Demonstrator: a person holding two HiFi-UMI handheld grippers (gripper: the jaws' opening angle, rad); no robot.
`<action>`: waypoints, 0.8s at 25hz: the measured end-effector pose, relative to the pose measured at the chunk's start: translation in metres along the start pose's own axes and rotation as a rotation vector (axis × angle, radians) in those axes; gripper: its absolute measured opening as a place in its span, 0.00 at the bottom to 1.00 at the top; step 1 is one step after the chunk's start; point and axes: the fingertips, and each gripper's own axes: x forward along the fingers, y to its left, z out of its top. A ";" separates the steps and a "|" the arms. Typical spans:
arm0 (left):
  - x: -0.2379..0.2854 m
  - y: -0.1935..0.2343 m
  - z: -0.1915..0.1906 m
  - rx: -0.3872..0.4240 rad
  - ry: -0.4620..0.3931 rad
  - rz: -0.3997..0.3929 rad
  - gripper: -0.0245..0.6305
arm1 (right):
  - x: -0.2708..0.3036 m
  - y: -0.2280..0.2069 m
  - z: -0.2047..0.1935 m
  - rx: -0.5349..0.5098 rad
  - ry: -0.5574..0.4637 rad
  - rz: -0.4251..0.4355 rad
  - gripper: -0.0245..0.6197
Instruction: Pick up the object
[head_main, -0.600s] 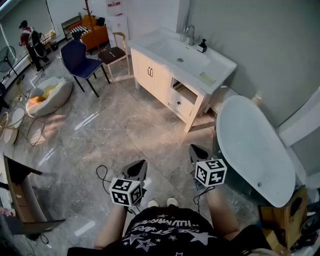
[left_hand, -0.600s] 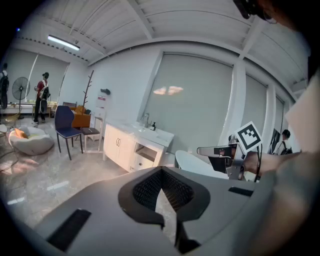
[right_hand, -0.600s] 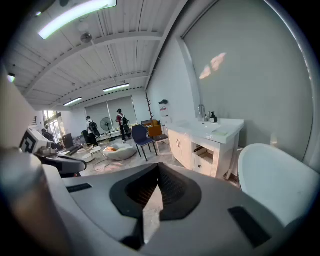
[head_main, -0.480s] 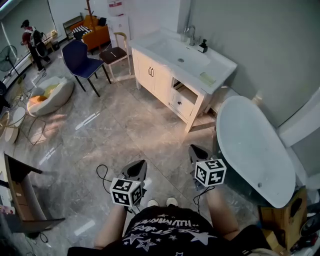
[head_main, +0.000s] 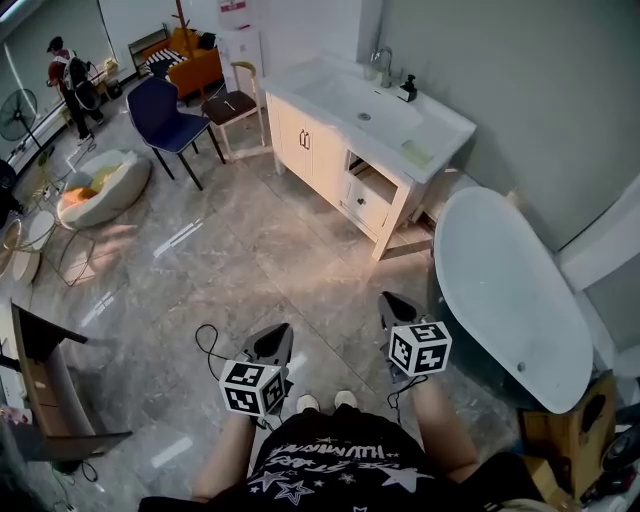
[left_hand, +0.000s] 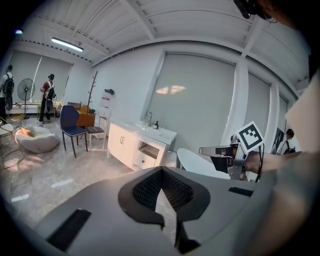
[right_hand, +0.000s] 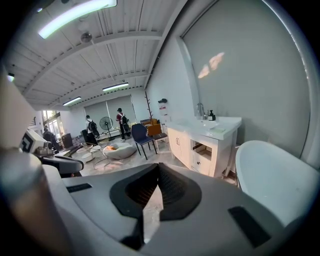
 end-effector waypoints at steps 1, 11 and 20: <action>-0.001 0.000 -0.003 -0.006 0.006 -0.002 0.06 | 0.000 0.001 0.000 0.005 -0.002 -0.002 0.06; -0.018 0.039 0.004 -0.010 -0.031 -0.011 0.06 | 0.025 0.027 0.004 0.055 -0.058 -0.021 0.14; -0.004 0.071 0.013 -0.016 -0.021 0.010 0.06 | 0.076 0.032 0.009 0.069 -0.025 0.003 0.41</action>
